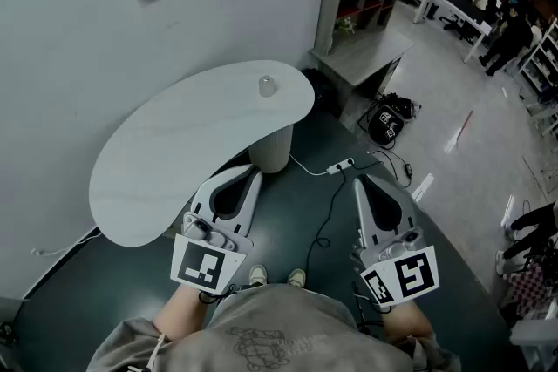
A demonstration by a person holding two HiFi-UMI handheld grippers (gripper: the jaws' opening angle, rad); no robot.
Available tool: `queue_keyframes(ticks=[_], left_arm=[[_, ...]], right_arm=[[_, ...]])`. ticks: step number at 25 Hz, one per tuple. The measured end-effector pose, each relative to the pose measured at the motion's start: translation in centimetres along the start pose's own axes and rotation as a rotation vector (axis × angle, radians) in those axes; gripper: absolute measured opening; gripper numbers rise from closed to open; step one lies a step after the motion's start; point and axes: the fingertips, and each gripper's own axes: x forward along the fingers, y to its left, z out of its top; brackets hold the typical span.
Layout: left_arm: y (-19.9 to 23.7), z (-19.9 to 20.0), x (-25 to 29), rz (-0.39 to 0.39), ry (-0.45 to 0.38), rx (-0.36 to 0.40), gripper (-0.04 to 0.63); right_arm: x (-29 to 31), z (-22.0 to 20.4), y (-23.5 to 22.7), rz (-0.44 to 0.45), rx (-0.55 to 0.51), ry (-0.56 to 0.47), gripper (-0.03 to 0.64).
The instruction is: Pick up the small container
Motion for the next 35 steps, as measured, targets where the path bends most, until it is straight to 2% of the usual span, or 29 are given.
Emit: queue_keyframes(ticks=[13, 35], left_arm=[[-1.4, 0.1, 0.2, -0.002, 0.008, -0.003, 0.018], [-5.7, 0.8, 2.0, 0.067, -0.025, -0.003, 0.018]], right_arm=[[-1.4, -0.4, -0.8, 0.002, 0.053, -0.010, 0.031], [-4.8, -3.0, -4.1, 0.078, 0.080, 0.005, 0.032]])
